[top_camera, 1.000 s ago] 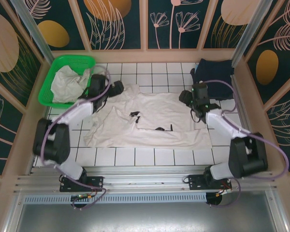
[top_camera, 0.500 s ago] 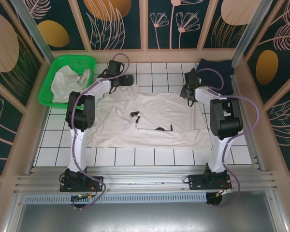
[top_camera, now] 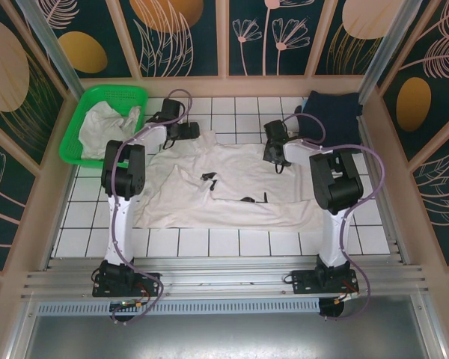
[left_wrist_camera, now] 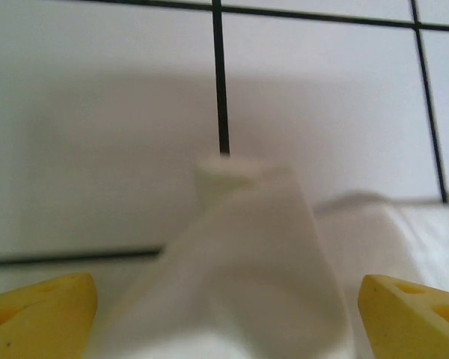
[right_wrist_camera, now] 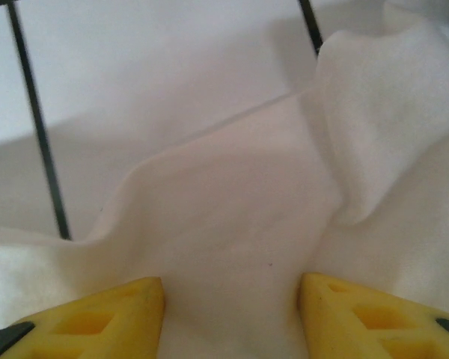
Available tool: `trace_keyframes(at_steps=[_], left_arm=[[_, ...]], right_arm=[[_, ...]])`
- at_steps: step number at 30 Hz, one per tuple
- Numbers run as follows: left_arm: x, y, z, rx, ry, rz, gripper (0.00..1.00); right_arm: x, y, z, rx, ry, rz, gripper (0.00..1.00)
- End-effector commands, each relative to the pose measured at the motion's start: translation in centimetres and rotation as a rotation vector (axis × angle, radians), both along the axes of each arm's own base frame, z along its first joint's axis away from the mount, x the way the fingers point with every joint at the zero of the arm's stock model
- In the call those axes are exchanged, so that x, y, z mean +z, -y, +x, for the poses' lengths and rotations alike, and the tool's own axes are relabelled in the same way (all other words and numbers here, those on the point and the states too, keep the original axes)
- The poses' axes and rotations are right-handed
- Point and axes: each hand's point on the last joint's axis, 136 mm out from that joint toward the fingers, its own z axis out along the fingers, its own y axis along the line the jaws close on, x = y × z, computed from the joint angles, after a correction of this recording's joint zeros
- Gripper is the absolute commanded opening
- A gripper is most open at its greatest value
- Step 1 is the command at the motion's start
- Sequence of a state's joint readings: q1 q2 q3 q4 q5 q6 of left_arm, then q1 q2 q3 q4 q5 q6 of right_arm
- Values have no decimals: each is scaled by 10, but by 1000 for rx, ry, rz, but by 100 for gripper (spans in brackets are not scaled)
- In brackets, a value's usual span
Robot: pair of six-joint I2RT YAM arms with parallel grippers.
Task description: Fold and stack the t-shirts
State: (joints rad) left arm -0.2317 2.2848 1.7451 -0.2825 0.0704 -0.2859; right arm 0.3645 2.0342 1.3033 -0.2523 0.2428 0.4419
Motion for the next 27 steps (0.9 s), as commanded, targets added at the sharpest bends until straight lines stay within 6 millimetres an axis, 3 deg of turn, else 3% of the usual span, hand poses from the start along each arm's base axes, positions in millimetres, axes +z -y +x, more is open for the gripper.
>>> trace_keyframes(at_steps=[1,3,5,10,12,13,16,20,27], left_arm=[[76,-3,-19,4,103,-44,92],[87,3,-37,-27,136,-103,89],[86,20,-67,-95,131,-210,86],[36,41,-145,-116,54,-264,90],[9,37,-175,-80,-10,-290,95],[11,36,-186,-60,0,-333,98],[4,30,-208,-10,-2,-391,98],[-18,4,-224,81,-40,-292,99],[-46,-31,-255,189,-104,-179,99]], right_arm=[[-26,0,-36,-41,-108,3,52],[-21,5,-36,-98,-98,-50,52],[-13,-2,-33,-106,-76,-55,52],[2,-37,-28,-9,-35,95,53],[11,-42,-28,13,-15,127,53],[18,-43,-28,17,4,138,53],[34,-38,-30,17,59,170,53],[43,-18,-28,-1,95,203,53],[53,27,-3,-46,133,198,53]])
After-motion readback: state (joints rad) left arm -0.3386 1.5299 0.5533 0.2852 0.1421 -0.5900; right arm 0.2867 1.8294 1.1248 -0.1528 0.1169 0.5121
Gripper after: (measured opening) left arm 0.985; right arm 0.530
